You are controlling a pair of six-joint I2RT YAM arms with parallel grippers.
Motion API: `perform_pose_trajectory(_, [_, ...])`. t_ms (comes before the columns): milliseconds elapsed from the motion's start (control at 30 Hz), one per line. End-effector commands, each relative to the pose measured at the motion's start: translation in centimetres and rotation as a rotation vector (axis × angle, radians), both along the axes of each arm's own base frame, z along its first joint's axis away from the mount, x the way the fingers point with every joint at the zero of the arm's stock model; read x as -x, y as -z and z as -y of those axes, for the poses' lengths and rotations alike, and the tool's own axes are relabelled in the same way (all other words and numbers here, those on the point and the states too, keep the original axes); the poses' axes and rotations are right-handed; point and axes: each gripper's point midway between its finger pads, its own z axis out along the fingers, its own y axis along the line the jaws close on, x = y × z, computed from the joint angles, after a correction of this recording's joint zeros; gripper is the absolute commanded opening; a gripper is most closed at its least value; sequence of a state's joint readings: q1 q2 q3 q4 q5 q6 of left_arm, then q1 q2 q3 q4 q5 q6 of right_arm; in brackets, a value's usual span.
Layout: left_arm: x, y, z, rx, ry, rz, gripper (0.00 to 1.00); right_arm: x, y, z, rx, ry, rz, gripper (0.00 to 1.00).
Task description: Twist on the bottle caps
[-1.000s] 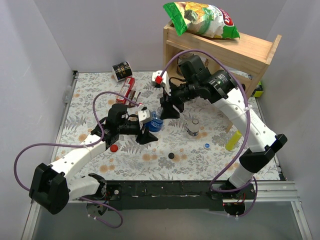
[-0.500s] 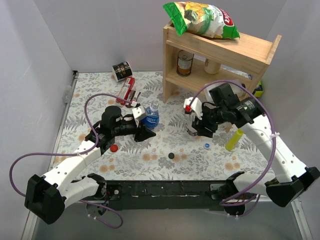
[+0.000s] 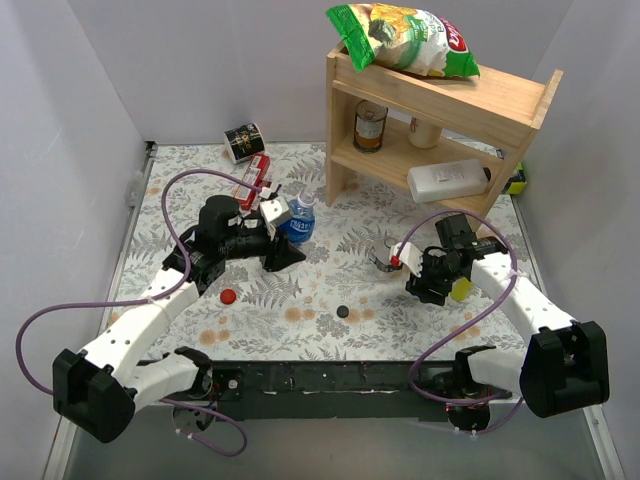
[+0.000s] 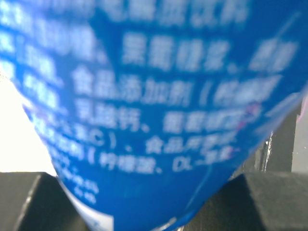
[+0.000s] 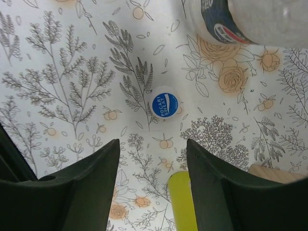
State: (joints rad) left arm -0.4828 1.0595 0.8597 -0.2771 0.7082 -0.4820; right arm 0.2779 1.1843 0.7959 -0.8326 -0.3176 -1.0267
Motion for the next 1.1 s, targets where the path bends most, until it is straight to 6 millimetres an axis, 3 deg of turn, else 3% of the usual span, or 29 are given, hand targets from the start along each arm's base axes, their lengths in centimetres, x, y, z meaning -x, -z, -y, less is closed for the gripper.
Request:
perform_pose_trajectory(0, [0.3, -1.7, -0.3, 0.002, 0.022, 0.013, 0.0, -2.2, 0.1, 0.3, -0.016, -0.046, 0.132, 0.66])
perform_pose_trajectory(367, [-1.0, -1.5, -1.9, -0.007, 0.001, 0.022, 0.0, -2.9, 1.3, -1.2, -0.121, -0.005, 0.124, 0.67])
perform_pose_trajectory(533, [-2.2, -1.4, -2.8, 0.005, -0.048, 0.015, 0.0, -2.2, 2.7, -1.3, -0.131, -0.017, 0.113, 0.67])
perform_pose_trajectory(1067, [-3.5, -2.0, -4.5, 0.017, -0.105, 0.019, 0.0, -3.2, 4.2, -1.6, -0.148, 0.035, 0.126, 0.58])
